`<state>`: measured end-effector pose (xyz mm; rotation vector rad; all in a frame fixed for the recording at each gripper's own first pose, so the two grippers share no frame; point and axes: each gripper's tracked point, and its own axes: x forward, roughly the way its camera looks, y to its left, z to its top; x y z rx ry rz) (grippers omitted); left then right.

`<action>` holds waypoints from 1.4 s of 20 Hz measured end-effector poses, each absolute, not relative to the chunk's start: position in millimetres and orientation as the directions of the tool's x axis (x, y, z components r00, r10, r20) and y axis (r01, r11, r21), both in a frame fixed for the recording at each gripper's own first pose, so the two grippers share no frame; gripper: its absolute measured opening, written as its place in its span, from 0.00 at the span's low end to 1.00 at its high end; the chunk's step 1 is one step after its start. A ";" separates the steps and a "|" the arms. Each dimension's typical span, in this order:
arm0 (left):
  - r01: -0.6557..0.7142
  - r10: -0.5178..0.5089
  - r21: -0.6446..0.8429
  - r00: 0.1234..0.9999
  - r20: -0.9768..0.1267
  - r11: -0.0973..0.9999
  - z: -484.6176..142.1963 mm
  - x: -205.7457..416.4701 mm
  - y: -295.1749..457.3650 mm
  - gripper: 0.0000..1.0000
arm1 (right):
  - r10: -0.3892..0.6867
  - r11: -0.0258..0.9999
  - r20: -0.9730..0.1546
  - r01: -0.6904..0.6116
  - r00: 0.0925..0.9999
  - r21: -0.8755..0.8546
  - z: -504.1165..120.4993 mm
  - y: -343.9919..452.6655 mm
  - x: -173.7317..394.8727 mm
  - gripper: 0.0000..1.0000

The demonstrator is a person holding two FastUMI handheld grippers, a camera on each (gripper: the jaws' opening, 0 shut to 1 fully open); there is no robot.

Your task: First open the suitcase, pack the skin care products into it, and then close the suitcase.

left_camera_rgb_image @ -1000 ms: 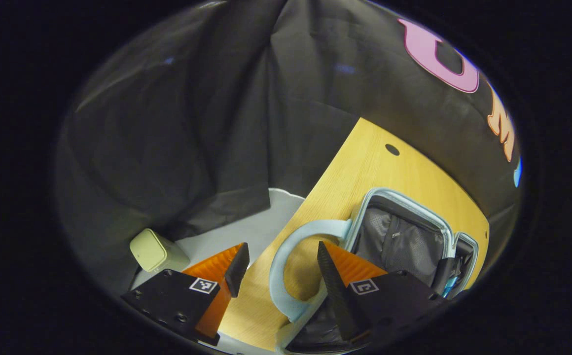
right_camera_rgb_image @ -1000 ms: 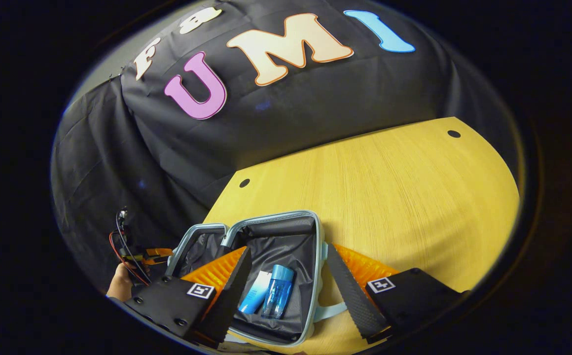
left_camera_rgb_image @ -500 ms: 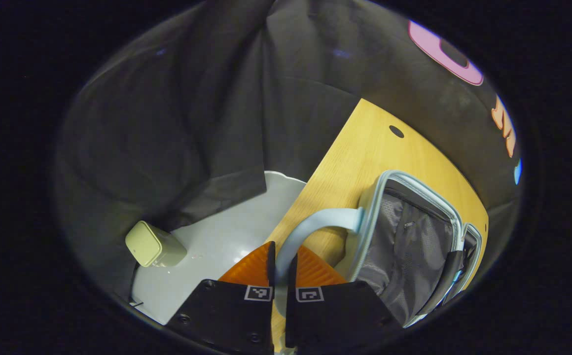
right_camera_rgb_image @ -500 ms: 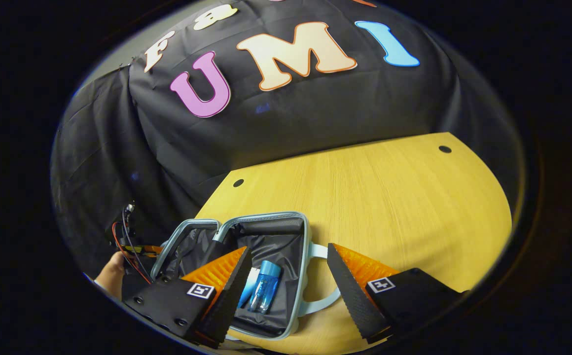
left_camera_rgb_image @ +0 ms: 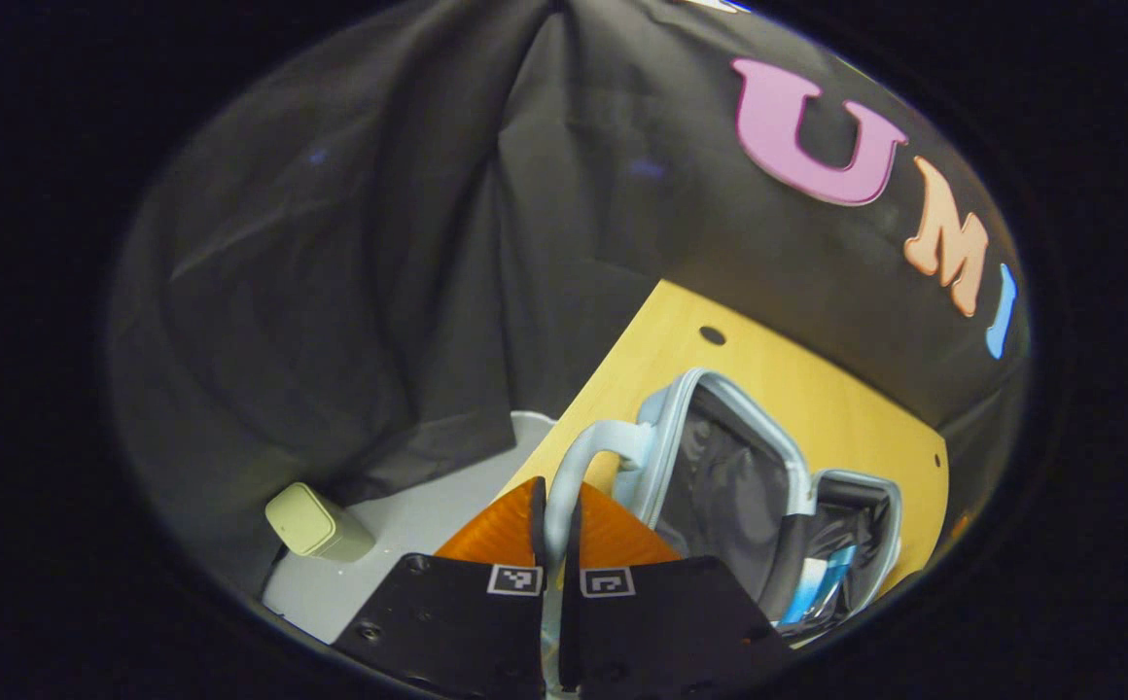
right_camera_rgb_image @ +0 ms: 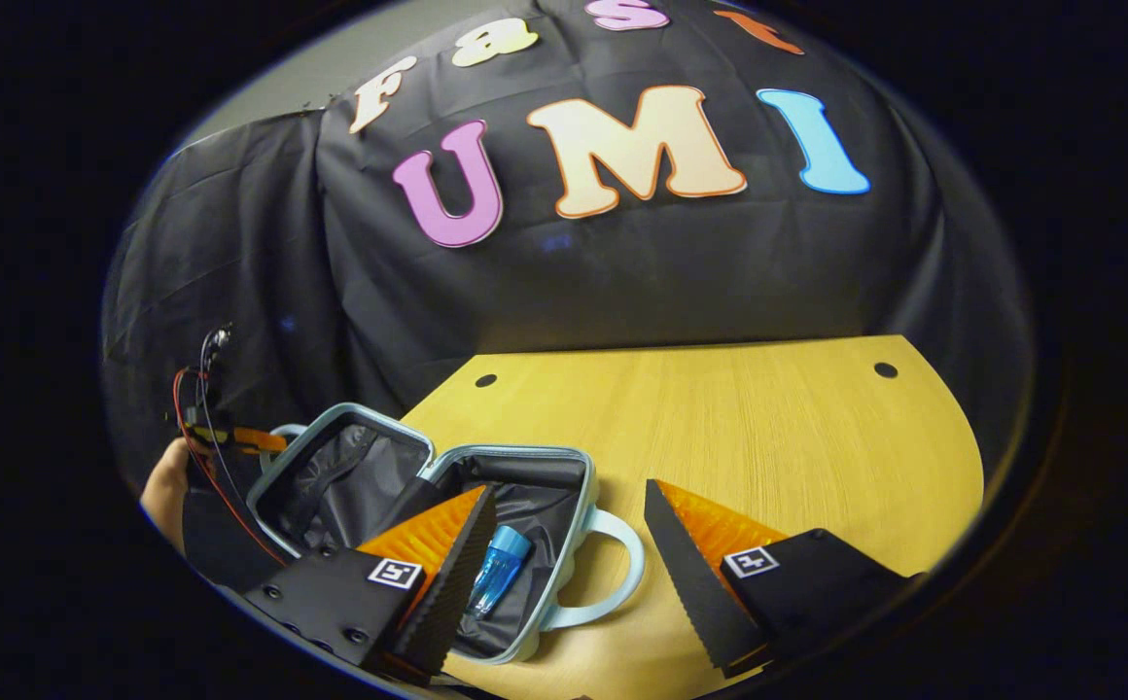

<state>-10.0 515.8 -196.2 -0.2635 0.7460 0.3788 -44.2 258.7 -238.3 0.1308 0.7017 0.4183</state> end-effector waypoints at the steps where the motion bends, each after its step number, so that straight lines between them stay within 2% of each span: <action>1: -0.423 0.251 -0.094 0.687 -0.682 0.901 -183.7 -8.7 505.1 0.00 | 0.432 0.901 -0.593 -0.352 0.680 0.252 -237.1 255.0 -45.4 0.96; 6: -0.374 0.273 -0.040 0.741 -0.614 0.926 -133.9 -7.4 446.6 0.00 | 0.478 0.876 -0.560 -0.409 0.677 0.253 -226.3 232.2 -44.3 0.96; 14: -0.252 0.179 -0.069 0.829 -0.530 0.965 -79.1 14.2 362.1 0.00 | 0.475 0.879 -0.539 -0.402 0.695 0.256 -218.3 185.4 -60.5 0.96; 20: -0.115 0.053 -0.094 0.864 -0.501 0.989 -62.9 34.2 289.9 0.00 | 0.457 0.889 -0.520 -0.374 0.722 0.263 -210.1 164.2 -58.2 0.96; 28: 0.047 -0.160 -0.240 0.863 -0.479 0.970 -64.0 47.7 188.7 0.00 | 0.435 0.900 -0.520 -0.344 0.735 0.268 -208.4 139.8 -66.5 0.96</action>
